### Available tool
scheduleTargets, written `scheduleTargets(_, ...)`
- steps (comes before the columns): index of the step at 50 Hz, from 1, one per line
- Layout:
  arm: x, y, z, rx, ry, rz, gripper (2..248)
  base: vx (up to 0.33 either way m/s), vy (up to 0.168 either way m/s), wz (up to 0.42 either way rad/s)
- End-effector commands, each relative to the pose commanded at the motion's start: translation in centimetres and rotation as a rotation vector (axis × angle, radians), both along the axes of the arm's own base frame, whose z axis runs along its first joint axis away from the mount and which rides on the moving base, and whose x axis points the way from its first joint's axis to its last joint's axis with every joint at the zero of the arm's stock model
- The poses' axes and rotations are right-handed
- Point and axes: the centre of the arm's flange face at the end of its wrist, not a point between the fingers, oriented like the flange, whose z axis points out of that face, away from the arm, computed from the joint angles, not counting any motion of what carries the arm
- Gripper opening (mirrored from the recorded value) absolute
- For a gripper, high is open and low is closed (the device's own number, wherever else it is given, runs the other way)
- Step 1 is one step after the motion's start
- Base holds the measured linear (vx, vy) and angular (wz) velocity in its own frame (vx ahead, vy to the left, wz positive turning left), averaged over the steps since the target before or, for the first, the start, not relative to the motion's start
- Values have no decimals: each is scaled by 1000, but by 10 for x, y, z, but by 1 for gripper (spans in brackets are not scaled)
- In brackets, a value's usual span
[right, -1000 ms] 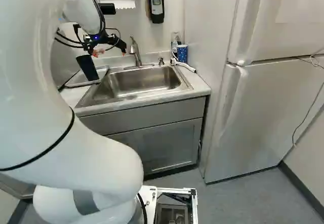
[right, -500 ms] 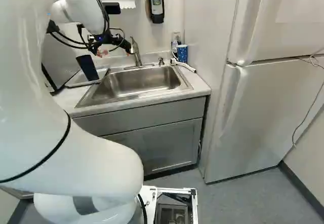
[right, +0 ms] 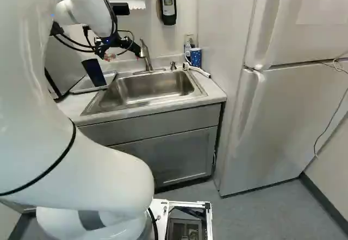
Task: Rinse the cup and place it in the tray
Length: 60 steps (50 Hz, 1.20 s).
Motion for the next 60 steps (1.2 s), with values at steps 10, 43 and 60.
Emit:
scheduleTargets(10, 0, 0, 0, 0, 0, 0, 247, 0, 0, 0)
scheduleTargets(43, 0, 0, 0, 0, 0, 0, 247, -24, -1, 2)
scheduleTargets(60, 0, 0, 0, 0, 0, 0, 247, -79, -2, 9)
